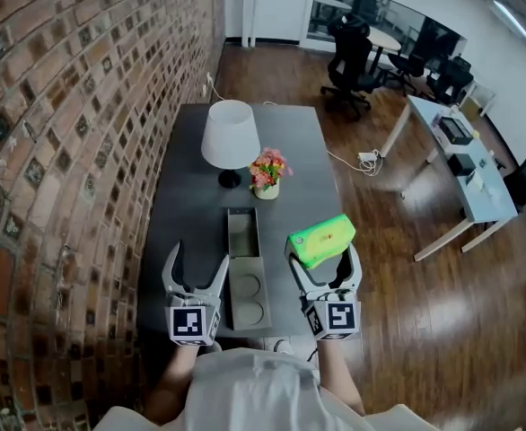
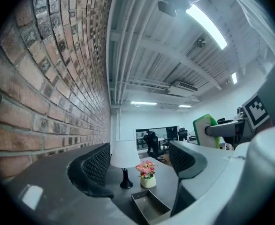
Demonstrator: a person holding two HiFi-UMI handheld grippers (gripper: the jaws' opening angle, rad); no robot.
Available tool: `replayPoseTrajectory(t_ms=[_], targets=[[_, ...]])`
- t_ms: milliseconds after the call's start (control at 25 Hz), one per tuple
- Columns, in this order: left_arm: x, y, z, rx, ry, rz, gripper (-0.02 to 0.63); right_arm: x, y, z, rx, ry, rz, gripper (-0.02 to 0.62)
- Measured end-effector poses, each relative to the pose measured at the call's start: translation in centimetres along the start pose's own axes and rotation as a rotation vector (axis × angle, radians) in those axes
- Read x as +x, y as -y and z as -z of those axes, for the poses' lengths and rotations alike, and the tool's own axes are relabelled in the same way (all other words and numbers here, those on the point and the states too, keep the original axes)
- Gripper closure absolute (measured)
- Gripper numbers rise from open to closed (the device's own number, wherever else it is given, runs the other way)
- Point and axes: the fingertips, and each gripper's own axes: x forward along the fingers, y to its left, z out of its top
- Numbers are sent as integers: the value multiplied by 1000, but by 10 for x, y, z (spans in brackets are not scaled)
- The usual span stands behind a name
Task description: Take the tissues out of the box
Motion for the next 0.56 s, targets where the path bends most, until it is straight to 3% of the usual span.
replayPoseTrajectory(t_ms=[560], targets=[[-9, 11, -12, 27, 12, -53, 233, 4, -3, -6, -13, 23, -55, 57]])
